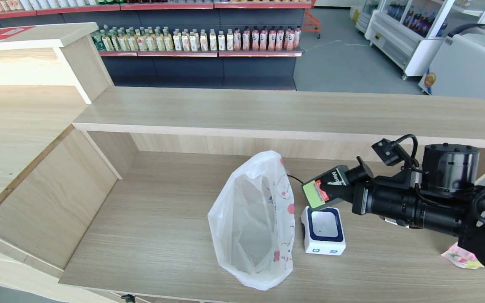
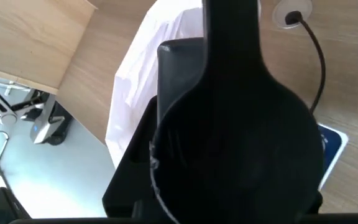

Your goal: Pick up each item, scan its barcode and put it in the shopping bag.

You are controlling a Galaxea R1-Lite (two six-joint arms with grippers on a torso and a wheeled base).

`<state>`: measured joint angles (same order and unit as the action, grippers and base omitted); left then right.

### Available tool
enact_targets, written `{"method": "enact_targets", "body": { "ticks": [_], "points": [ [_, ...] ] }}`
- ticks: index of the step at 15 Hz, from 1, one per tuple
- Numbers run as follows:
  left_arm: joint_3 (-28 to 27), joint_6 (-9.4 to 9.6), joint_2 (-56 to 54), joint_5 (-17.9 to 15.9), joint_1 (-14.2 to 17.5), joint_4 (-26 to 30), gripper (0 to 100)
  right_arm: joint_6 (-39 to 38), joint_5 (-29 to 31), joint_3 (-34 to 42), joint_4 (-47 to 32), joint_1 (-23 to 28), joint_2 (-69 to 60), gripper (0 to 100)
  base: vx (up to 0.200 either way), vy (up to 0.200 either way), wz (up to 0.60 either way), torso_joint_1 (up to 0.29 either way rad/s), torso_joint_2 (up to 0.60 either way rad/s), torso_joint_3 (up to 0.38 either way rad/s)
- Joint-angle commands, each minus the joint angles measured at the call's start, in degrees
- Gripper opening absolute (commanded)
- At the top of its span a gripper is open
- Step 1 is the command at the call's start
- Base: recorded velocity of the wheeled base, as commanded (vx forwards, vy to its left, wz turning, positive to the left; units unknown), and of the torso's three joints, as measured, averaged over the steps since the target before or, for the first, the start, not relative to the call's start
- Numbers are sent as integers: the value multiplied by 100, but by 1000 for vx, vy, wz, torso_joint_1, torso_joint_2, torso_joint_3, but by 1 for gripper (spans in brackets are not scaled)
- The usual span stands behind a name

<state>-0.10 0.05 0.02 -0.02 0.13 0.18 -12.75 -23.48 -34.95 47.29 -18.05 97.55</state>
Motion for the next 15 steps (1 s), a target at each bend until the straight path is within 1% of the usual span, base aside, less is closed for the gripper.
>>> {"method": "enact_targets", "body": {
  "ticks": [1,3,7,9,11,15],
  "points": [
    [1,-5,-2,2,4,-1,100,1,1,-100,17,-181,150,0,0,0,0,0,0,0],
    [1,-5,-2,2,4,-1,100,1,1,-108,9,-330,344,0,0,0,0,0,0,0],
    [1,-5,-2,2,4,-1,100,36,19,-196,44,-339,994,0,0,0,0,0,0,0],
    [1,-5,-2,2,4,-1,100,115,28,-284,220,-462,1267,0,0,0,0,0,0,0],
    [1,-5,-2,2,4,-1,100,405,19,-539,369,-603,1557,0,0,0,0,0,0,0],
    [1,-5,-2,2,4,-1,100,1266,10,-1014,430,-629,2383,0,0,0,0,0,0,0]
  ]
}}
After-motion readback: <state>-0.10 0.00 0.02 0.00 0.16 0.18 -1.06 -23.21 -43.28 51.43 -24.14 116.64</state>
